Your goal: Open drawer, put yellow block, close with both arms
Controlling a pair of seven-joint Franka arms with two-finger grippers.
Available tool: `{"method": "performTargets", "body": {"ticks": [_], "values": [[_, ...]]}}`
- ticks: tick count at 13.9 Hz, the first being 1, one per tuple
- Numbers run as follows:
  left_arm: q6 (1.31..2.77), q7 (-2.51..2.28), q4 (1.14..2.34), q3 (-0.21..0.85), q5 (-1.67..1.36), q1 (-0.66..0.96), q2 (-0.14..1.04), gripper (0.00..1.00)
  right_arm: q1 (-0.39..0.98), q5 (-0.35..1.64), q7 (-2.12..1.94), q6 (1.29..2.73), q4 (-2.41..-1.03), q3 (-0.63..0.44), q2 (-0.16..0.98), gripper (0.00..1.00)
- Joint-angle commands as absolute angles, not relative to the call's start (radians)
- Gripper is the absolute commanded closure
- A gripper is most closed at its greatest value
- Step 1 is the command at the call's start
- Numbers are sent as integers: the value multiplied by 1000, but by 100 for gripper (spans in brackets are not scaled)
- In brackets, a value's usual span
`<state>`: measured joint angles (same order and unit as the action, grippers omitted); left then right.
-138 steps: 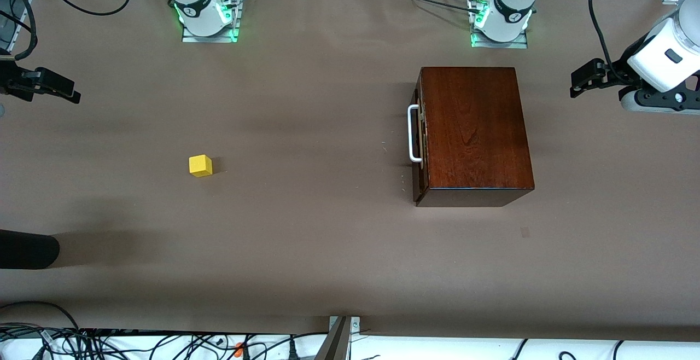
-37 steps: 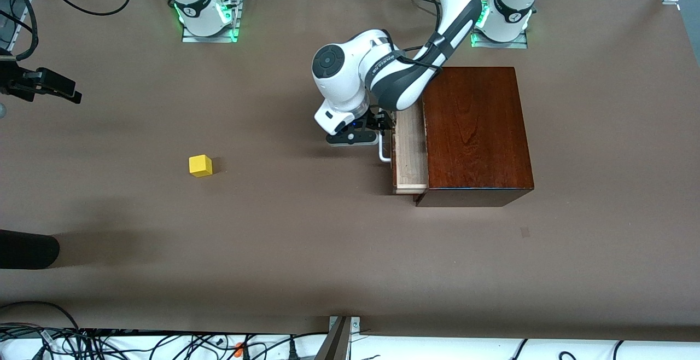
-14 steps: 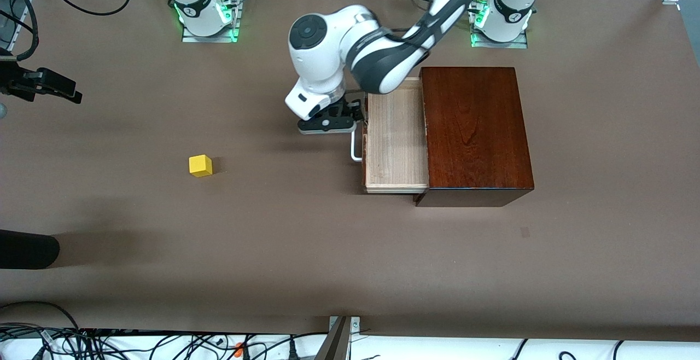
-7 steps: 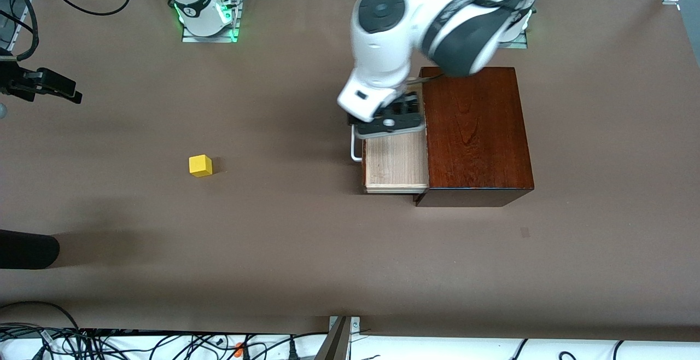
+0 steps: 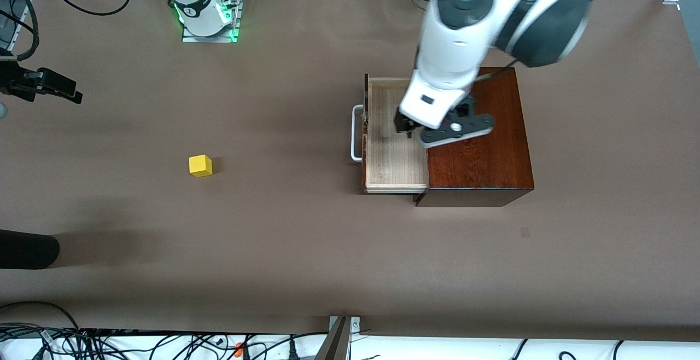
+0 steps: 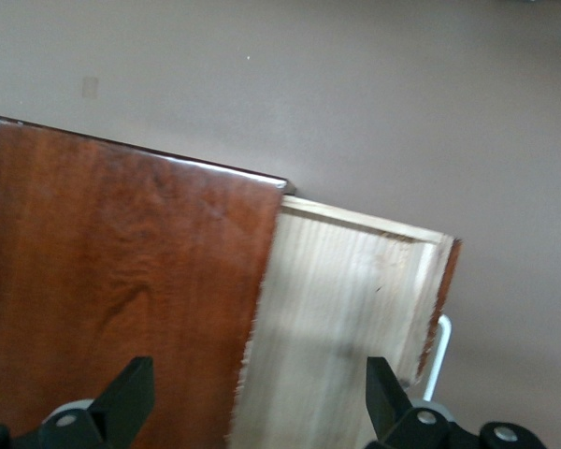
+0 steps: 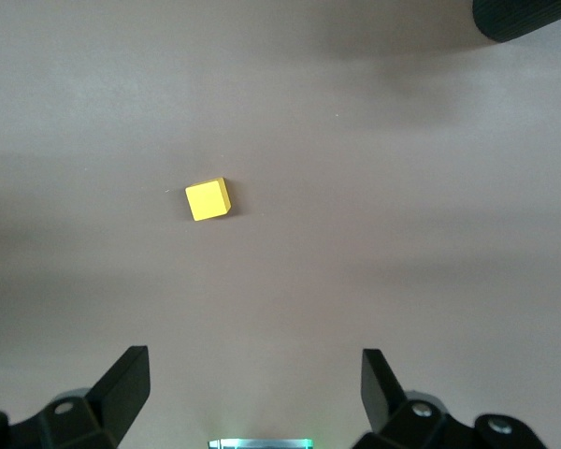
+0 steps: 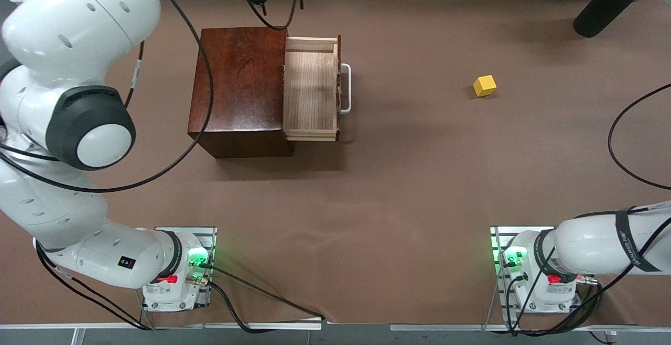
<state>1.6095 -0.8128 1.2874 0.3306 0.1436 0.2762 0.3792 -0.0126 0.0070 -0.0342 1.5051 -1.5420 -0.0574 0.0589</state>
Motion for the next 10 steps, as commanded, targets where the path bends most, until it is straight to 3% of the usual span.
{"method": "performTargets", "body": {"ticks": [1, 5, 10], "values": [[1533, -634, 1332, 307, 60, 201, 273, 0, -6, 37, -26, 1517, -1549, -48, 63, 0], [1463, -387, 1379, 134, -15, 210, 180, 0, 23, 132, -29, 1578, -1548, -46, 173, 0], [1463, -40, 1571, -83, -54, 210, -7, 0, 95, 115, -28, 1696, -1568, -48, 348, 0]]}}
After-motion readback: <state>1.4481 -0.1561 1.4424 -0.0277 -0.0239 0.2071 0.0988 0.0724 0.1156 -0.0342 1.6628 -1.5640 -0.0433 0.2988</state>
